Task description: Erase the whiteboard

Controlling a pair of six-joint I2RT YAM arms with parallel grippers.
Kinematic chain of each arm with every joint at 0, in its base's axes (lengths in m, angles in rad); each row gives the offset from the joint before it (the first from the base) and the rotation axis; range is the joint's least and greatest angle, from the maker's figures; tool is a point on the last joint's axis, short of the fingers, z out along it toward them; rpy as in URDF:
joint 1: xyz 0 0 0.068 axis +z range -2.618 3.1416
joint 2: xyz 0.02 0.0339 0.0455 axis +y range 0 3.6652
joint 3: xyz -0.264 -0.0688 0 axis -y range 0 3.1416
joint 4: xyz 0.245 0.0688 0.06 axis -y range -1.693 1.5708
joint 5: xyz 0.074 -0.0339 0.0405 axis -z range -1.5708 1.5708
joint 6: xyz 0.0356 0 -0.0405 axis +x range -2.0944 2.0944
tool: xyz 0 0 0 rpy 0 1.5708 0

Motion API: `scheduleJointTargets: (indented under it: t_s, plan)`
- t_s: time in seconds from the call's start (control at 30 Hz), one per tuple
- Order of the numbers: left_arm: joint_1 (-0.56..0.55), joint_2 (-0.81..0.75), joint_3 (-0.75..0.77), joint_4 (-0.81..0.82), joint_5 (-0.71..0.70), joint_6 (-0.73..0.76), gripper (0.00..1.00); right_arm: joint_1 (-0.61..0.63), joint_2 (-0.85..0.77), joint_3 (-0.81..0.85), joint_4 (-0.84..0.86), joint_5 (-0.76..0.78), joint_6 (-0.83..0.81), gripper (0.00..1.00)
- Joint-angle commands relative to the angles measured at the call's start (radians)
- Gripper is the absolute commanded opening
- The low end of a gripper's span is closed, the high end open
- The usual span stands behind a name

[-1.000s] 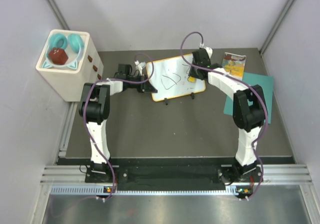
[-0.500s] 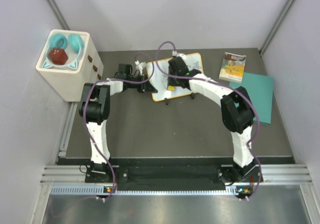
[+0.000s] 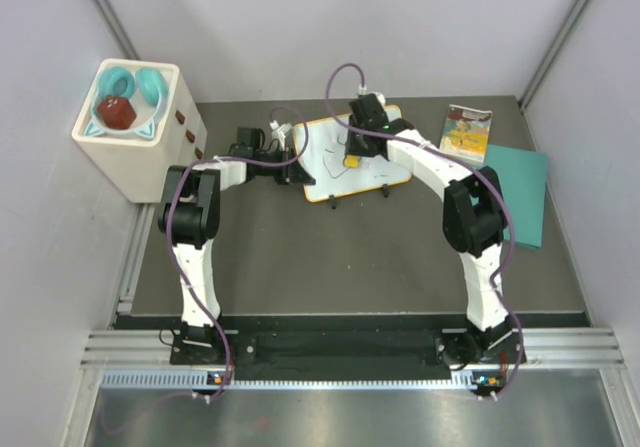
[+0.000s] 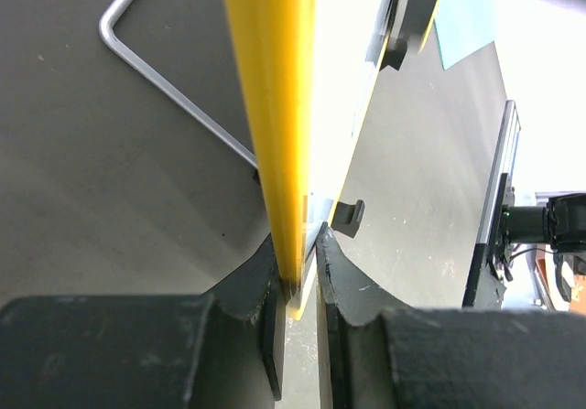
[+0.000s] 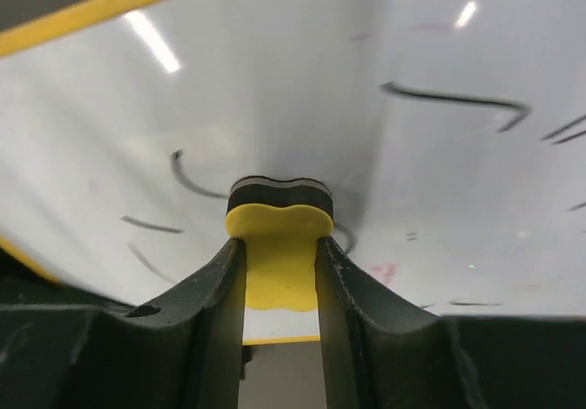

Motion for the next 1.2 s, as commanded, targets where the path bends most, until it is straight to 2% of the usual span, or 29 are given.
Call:
scheduleJointTargets:
  t_s: [0.0, 0.23, 0.47, 0.77, 0.9, 1.17]
  plan:
    - [-0.008, 0.043, -0.034, -0.085, -0.289, 0.062, 0.00, -0.142, 0.023, -0.031, -0.007, 0.082, -0.029, 0.00]
    - [-0.008, 0.044, -0.031, -0.087, -0.290, 0.062, 0.00, -0.136, -0.010, -0.110, 0.036, 0.024, -0.049, 0.00]
    - [-0.008, 0.043, -0.030, -0.090, -0.294, 0.063, 0.00, 0.002, 0.002, -0.147, 0.072, -0.010, -0.007, 0.00]
    - [-0.009, 0.041, -0.031, -0.090, -0.295, 0.063, 0.00, 0.088, 0.056, -0.105, 0.065, -0.028, 0.057, 0.00]
    - [-0.008, 0.043, -0.031, -0.090, -0.294, 0.063, 0.00, 0.077, 0.051, -0.142, 0.046, 0.031, 0.059, 0.00]
    - [-0.009, 0.043, -0.030, -0.090, -0.294, 0.063, 0.00, -0.136, -0.015, -0.292, 0.131, -0.041, 0.071, 0.00]
